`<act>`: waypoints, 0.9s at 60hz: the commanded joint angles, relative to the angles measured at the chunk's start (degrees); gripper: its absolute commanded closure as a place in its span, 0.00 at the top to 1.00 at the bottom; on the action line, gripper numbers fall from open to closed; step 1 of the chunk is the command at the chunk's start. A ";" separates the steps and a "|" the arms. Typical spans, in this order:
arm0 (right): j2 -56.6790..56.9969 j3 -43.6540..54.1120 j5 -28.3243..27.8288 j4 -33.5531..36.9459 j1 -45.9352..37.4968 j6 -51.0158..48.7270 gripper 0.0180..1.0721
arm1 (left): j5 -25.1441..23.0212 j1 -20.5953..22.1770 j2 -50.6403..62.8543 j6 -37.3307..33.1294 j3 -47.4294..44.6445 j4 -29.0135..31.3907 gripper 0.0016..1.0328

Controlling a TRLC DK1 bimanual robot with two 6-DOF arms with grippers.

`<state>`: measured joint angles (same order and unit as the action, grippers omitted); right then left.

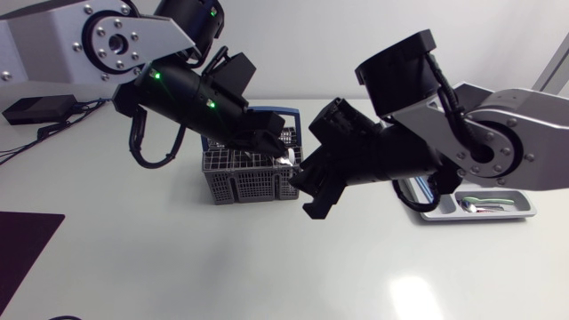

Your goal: Unload the cutlery basket into the drawer organizer.

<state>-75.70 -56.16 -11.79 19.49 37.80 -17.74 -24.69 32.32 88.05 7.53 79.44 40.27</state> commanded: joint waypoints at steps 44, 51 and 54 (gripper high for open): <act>-2.61 -2.29 -0.95 0.82 1.13 1.04 0.05 | -1.33 -0.41 0.10 1.08 1.77 0.77 0.04; -2.43 -1.93 -1.66 0.91 1.22 1.04 0.05 | -1.42 -0.50 -0.25 1.08 1.60 0.86 0.09; -2.35 -1.76 -1.74 0.91 1.22 1.04 0.05 | -1.59 -0.59 -0.51 1.08 1.68 0.86 0.14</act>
<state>-77.45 -57.76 -12.38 19.51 38.57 -17.08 -25.26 32.29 88.51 7.57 79.55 41.15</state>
